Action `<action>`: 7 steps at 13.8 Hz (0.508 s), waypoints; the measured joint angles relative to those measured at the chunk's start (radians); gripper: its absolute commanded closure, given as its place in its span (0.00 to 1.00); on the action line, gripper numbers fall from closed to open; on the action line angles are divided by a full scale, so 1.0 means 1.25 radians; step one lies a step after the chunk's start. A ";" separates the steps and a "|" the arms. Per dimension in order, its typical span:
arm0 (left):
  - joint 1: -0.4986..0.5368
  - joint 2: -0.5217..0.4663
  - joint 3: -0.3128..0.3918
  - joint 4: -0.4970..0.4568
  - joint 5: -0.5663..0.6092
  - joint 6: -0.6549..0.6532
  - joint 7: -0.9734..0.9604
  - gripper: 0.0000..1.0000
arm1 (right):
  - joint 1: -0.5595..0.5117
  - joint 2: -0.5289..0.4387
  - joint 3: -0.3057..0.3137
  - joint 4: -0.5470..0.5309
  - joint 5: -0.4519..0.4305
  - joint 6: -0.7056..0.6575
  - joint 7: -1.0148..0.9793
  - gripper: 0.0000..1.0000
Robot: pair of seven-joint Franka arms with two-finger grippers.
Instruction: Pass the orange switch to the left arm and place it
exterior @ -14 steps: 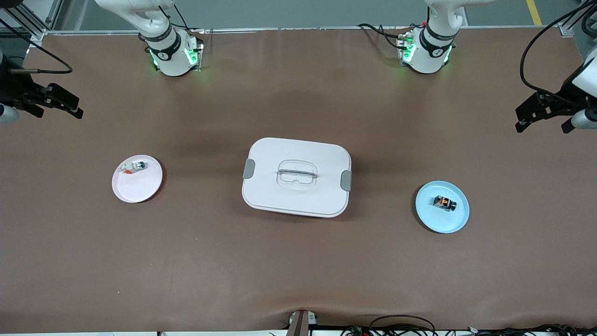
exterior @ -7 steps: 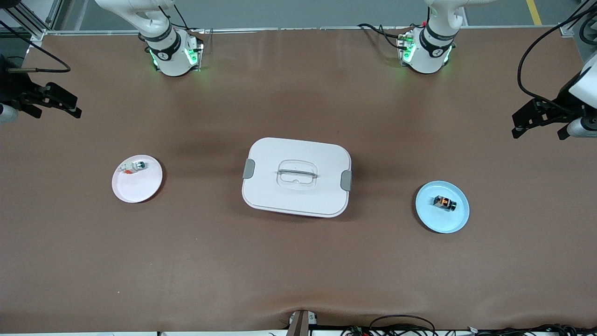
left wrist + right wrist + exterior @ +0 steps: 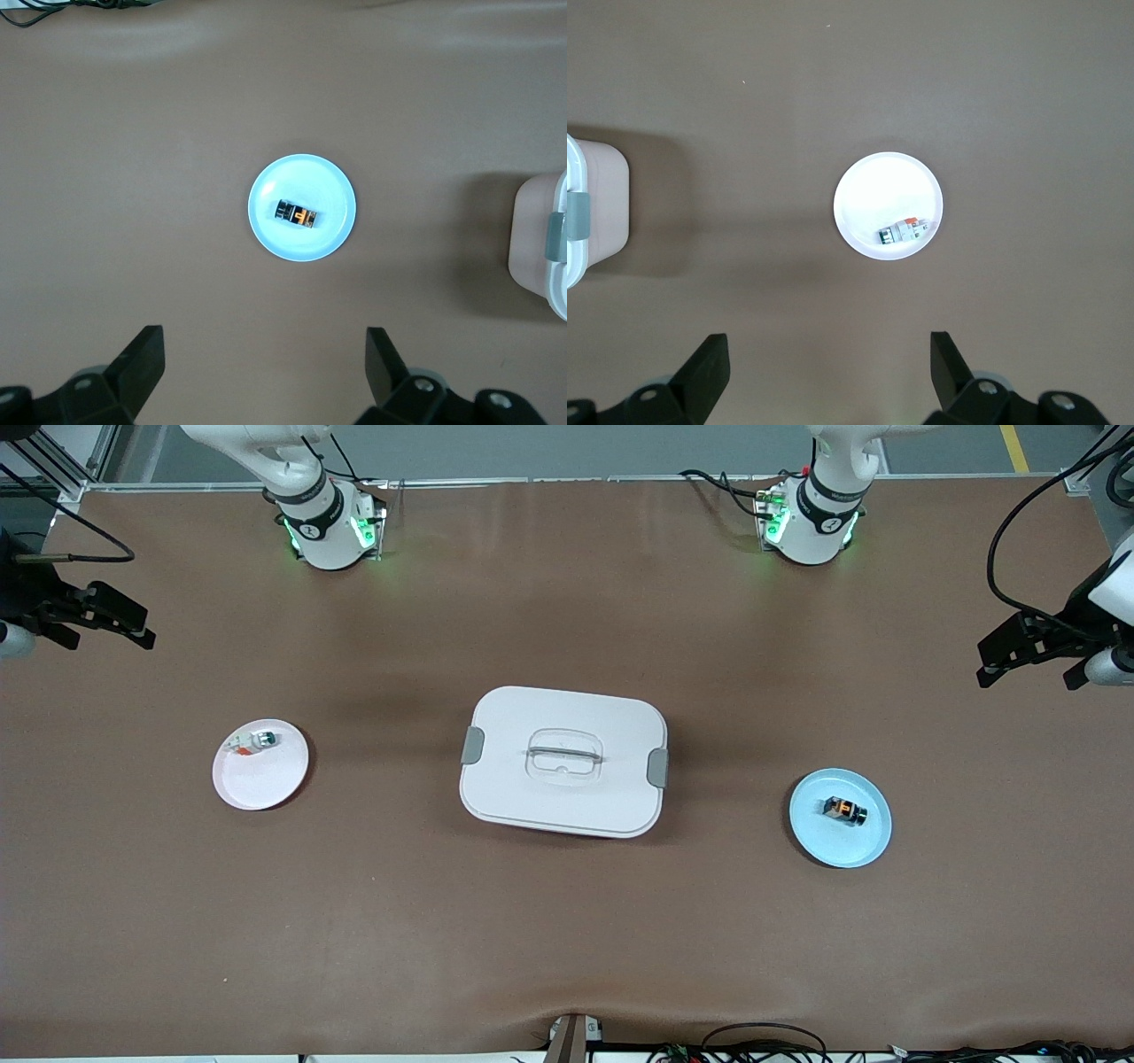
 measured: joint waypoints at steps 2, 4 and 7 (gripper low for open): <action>0.000 0.003 0.000 0.000 0.000 0.000 0.000 0.00 | 0.000 0.000 0.000 0.000 0.000 0.000 0.000 0.00; 0.001 0.005 0.001 0.000 0.000 0.000 -0.001 0.00 | 0.000 0.000 0.000 0.000 0.000 0.000 0.000 0.00; 0.001 0.005 0.001 0.000 0.000 -0.001 -0.001 0.00 | 0.000 0.000 0.000 0.000 0.000 0.000 -0.001 0.00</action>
